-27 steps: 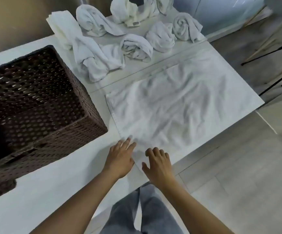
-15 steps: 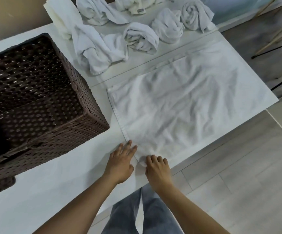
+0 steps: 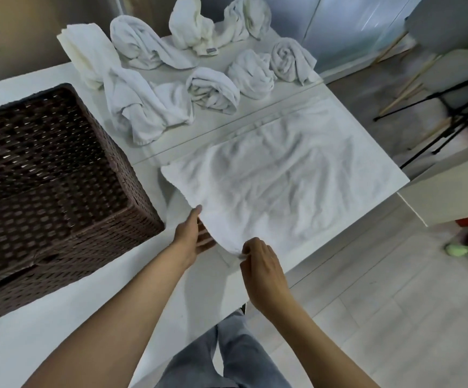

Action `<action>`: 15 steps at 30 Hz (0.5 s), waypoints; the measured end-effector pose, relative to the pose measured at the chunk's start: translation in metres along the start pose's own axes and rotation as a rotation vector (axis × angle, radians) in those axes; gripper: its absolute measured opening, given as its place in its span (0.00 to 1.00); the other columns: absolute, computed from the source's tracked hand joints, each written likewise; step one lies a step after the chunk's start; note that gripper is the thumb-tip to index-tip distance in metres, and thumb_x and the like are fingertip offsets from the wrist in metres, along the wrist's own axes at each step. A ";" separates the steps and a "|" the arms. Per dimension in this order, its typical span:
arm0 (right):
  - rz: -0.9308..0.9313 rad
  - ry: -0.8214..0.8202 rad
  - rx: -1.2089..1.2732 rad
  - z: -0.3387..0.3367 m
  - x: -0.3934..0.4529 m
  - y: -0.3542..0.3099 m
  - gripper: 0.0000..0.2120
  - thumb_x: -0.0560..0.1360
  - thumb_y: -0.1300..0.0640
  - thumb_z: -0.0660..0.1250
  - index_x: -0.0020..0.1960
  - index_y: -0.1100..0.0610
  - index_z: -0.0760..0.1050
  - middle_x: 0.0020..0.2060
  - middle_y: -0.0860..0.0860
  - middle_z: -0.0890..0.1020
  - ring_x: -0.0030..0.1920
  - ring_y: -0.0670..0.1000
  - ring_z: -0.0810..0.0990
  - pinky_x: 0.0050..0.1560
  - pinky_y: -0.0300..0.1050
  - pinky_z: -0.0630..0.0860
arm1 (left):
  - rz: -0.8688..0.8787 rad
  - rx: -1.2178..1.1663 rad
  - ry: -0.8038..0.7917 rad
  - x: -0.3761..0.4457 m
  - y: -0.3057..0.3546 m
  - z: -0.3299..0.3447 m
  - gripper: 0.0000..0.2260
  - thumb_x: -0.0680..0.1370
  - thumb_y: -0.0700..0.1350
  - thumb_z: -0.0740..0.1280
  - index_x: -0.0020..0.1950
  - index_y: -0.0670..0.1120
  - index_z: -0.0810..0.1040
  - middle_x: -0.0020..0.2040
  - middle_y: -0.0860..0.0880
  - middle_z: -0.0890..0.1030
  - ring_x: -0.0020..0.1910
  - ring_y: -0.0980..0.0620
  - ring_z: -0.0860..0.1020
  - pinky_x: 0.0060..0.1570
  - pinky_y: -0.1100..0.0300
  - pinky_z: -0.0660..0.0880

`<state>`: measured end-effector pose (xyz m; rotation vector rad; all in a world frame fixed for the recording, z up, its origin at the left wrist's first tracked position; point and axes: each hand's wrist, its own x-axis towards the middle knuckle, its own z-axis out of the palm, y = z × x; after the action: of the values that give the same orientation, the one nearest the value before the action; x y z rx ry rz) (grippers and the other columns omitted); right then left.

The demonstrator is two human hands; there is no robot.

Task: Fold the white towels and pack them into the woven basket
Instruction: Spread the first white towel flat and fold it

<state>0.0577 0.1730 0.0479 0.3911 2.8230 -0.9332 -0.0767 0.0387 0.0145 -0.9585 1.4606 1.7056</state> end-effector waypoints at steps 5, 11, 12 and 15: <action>-0.008 -0.066 0.126 -0.036 0.001 -0.015 0.05 0.81 0.59 0.57 0.50 0.49 0.65 0.40 0.45 0.73 0.43 0.46 0.70 0.40 0.37 0.65 | 0.012 -0.069 0.042 0.032 0.049 0.010 0.16 0.72 0.46 0.73 0.57 0.43 0.80 0.47 0.44 0.84 0.41 0.43 0.83 0.36 0.53 0.79; 0.045 -0.183 0.264 -0.082 0.000 -0.011 0.02 0.82 0.48 0.63 0.52 0.45 0.72 0.37 0.44 0.78 0.34 0.42 0.73 0.37 0.36 0.69 | 0.094 -0.014 0.159 0.058 0.085 0.018 0.12 0.75 0.43 0.65 0.57 0.41 0.76 0.55 0.45 0.76 0.41 0.45 0.77 0.39 0.57 0.78; 0.062 -0.197 0.314 -0.089 0.000 -0.008 0.02 0.81 0.48 0.64 0.51 0.45 0.74 0.36 0.44 0.79 0.33 0.43 0.73 0.36 0.36 0.70 | 0.103 -0.019 0.205 0.056 0.089 0.021 0.17 0.74 0.42 0.65 0.62 0.39 0.75 0.56 0.45 0.77 0.46 0.45 0.78 0.45 0.55 0.78; 0.085 -0.212 0.417 -0.107 -0.001 0.008 0.03 0.79 0.49 0.67 0.49 0.47 0.78 0.33 0.43 0.78 0.32 0.43 0.71 0.36 0.36 0.69 | 0.148 -0.014 0.297 0.054 0.098 0.029 0.20 0.76 0.43 0.66 0.66 0.38 0.74 0.61 0.44 0.79 0.58 0.44 0.80 0.56 0.53 0.75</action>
<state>0.0549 0.2433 0.1285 0.4250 2.3950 -1.4508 -0.1906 0.0566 0.0178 -1.1765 1.7500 1.7345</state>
